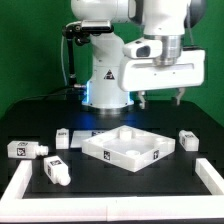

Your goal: Assemble one leg

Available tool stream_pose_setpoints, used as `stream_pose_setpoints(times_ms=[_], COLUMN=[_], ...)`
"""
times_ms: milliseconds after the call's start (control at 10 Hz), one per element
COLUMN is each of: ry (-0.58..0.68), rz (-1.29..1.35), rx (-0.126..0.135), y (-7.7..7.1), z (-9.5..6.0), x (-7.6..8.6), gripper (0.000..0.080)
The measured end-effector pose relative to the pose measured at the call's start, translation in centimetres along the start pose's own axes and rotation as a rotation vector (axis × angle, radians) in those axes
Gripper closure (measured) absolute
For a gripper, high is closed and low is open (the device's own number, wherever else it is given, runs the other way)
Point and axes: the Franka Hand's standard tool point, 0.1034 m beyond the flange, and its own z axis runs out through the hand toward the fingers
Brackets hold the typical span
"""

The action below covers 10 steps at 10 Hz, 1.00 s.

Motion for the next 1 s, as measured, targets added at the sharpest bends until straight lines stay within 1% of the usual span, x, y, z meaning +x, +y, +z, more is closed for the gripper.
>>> stream_pose_setpoints(times_ms=[100, 200, 300, 400, 500, 600, 800, 1000], ry=[0.011, 0.025, 0.028, 0.051, 0.054, 0.057, 0.056, 0.054], rz=[-0.071, -0.224, -0.332, -0.419, -0.418, -0.400, -0.401, -0.401], rx=[-0.005, -0.010, -0.001, -0.015, -0.016, -0.013, -0.014, -0.016], y=[2.2, 4.7, 6.9, 8.2, 8.1, 7.1, 7.5, 7.6], z=[-0.6, -0.6, 0.5, 1.4, 1.6, 1.4, 1.4, 1.7], x=[-0.2, -0.5, -0.6, -0.1, 0.0, 0.2, 0.1, 0.1], gripper=[0.0150, 0.0150, 0.0150, 0.0150, 0.0150, 0.0150, 0.0150, 0.0150])
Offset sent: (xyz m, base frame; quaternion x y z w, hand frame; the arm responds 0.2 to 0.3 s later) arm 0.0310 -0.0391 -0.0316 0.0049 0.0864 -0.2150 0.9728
